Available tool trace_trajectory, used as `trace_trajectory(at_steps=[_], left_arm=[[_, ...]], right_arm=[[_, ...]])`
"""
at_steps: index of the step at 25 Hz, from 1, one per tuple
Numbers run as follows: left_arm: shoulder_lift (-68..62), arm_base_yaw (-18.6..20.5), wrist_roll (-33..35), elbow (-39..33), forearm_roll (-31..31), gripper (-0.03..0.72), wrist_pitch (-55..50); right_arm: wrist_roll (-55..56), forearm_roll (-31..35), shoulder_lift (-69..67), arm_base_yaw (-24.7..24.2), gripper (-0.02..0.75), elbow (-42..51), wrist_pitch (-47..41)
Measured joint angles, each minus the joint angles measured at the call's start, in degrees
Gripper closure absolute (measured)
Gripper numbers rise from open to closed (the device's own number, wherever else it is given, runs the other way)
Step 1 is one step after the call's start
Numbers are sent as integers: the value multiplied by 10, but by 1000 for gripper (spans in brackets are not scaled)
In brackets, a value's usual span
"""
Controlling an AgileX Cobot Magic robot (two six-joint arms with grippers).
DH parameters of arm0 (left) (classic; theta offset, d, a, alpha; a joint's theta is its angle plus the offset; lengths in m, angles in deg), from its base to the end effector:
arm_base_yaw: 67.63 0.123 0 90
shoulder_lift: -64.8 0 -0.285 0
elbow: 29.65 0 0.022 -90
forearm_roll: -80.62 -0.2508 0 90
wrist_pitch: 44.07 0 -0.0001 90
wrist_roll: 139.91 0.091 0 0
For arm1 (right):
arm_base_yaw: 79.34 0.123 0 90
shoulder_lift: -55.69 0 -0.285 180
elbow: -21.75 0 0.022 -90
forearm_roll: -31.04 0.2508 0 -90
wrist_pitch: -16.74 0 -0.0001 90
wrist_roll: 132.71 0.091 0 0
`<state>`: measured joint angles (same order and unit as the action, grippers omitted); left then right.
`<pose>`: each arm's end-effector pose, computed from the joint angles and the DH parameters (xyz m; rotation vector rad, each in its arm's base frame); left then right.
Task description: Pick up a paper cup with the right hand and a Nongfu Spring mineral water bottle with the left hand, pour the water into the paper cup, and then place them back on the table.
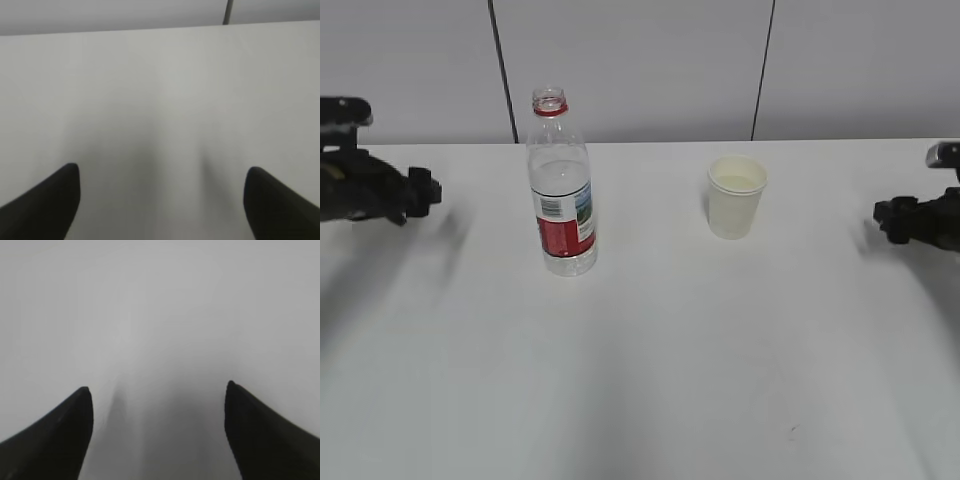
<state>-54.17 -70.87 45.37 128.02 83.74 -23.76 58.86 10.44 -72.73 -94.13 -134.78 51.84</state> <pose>0.3894 -0.0203 0.1434 0.0918 2.1101 0.0107 0.3846 -0.0825 0.0928 0.0415 2.0575 -0.0086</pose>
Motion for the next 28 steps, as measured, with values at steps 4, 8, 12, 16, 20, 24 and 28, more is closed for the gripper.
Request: trace_trajectory(at_steps=[4, 8, 12, 16, 20, 24, 28], left_arm=[[20, 13, 1, 160, -13, 94, -322], [23, 16, 1, 302, -27, 95, -593], [23, 16, 1, 397, -31, 95, -745], [24, 16, 1, 432, -52, 95, -822], [24, 16, 1, 433, -76, 95, -895], [30, 16, 3, 432, -66, 95, -907], [65, 11, 5, 382, -53, 95, -905]], right_arm=[[93, -58, 79, 7, 141, -83, -265], [68, -28, 122, 23, 142, -177, -548], [-112, 147, 125, 25, 142, -274, -772], [-171, 216, 120, 25, 143, -334, -896], [-198, 223, 119, 25, 143, -359, -992], [-232, 254, 119, 25, 143, -362, -1044], [-252, 292, 136, 25, 143, -329, -1045]])
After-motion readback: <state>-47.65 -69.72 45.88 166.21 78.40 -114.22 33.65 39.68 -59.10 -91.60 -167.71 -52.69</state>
